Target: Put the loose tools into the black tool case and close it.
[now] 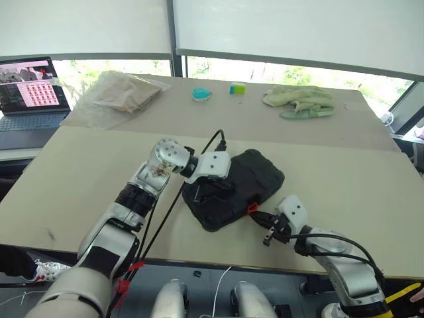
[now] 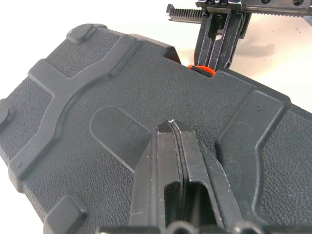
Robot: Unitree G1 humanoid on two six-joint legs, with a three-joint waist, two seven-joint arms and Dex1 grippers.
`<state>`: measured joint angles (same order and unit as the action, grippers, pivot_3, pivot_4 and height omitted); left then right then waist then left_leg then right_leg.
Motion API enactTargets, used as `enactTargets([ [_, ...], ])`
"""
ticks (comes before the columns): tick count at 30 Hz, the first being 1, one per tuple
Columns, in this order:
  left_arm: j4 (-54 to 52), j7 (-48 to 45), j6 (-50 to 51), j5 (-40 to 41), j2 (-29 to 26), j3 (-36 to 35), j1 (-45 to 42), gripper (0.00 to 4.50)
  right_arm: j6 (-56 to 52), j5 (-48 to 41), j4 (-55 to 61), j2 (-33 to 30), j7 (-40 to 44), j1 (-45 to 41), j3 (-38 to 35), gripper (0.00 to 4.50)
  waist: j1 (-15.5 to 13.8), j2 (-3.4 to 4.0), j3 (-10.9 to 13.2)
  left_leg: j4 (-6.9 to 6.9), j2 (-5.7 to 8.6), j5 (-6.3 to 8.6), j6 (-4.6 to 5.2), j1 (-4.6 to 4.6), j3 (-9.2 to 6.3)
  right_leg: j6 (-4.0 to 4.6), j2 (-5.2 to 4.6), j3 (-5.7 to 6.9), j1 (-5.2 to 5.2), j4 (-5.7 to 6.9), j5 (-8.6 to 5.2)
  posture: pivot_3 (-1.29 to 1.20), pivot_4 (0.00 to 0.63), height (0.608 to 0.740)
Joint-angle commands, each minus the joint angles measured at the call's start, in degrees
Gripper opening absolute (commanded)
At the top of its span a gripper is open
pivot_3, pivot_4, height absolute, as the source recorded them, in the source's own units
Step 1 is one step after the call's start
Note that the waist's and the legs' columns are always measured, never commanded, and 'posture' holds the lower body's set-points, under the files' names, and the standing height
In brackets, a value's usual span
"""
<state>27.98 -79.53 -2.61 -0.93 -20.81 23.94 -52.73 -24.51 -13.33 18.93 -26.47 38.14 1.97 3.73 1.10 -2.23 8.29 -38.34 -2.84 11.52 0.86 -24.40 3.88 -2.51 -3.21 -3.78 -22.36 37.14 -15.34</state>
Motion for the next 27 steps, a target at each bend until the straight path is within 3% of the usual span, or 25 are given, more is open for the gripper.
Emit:
enactTargets([
  [1,2.48,-0.90,0.08,-3.37,0.64,3.69,1.17,0.04,2.02,-4.44,8.06,0.81,0.15,-2.04,-2.84,0.00,0.00,0.00,0.00,0.00,0.00,0.00,0.00,0.00,0.00,0.00,0.00,0.00,0.00,0.00,0.00,0.00,0.150,0.740],
  [15,3.68,-0.91,-0.80,-4.04,0.81,3.16,1.07,0.04,-2.82,-4.94,13.15,-6.33,1.59,3.04,-4.71,0.00,-0.38,-0.01,-0.01,0.04,0.03,0.00,-0.01,0.02,0.01,-0.01,-0.03,-0.01,0.05,-0.04,-0.01,0.00,0.150,0.740],
  [19,3.39,-0.47,-0.99,-4.08,0.97,3.16,1.65,0.04,-2.84,-1.65,9.07,-8.66,2.28,3.72,-1.05,0.00,-0.41,-0.01,-0.01,0.04,0.04,0.00,0.00,0.02,0.03,-0.01,-0.06,-0.01,0.06,-0.06,-0.01,0.00,0.150,0.740],
  [27,3.07,-0.55,-1.23,-4.18,0.78,3.23,1.76,0.04,-1.45,0.13,5.78,-6.47,0.58,2.43,1.76,0.00,-0.41,-0.01,-0.01,0.05,0.04,0.01,0.00,0.02,0.00,0.00,-0.06,0.00,0.06,-0.07,-0.03,0.00,0.150,0.740],
])
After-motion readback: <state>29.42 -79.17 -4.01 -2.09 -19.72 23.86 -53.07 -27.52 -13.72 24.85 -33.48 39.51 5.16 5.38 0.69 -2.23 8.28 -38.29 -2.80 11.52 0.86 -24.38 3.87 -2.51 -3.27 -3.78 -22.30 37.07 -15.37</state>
